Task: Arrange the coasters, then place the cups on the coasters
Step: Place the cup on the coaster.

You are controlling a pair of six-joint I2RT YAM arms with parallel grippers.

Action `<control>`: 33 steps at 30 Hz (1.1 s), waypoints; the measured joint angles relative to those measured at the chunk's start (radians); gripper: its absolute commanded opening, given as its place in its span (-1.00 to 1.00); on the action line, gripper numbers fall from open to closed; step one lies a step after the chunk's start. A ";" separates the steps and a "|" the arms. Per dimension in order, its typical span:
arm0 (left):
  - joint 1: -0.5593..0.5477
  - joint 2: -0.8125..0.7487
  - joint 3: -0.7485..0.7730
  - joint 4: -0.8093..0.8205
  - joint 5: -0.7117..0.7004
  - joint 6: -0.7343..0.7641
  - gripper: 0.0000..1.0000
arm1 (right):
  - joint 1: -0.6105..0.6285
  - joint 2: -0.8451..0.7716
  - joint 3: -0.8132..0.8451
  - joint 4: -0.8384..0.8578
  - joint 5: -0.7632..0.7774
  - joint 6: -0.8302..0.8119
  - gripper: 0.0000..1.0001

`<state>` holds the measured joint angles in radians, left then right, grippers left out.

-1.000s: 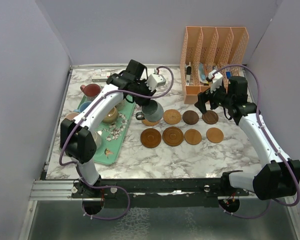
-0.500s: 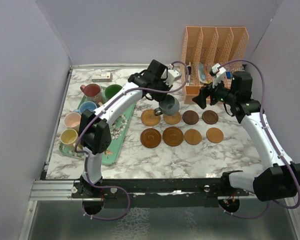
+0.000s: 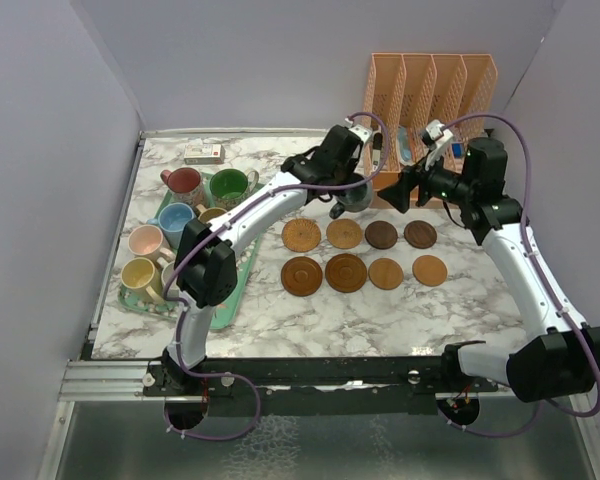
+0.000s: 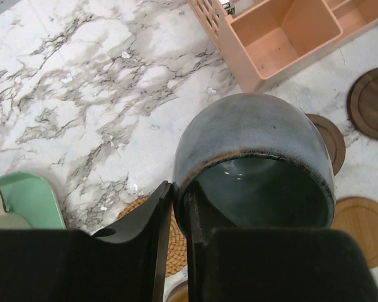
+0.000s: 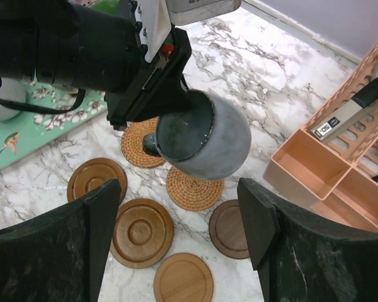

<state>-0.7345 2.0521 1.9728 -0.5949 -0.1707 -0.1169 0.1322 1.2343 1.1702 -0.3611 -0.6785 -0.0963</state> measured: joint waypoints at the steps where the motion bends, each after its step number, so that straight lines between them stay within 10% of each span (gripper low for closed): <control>1: -0.009 0.002 0.000 0.005 -0.027 -0.026 -1.00 | 0.000 0.002 -0.007 0.006 0.000 0.007 0.45; 33: -0.220 0.039 0.034 -0.024 -0.447 -0.314 -1.00 | 0.070 0.155 -0.098 0.138 0.333 0.153 -0.34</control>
<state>-0.9543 2.0911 2.0068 -0.6189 -0.6174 -0.4309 0.2020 1.3895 1.0725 -0.2226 -0.3454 0.0570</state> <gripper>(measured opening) 0.150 0.382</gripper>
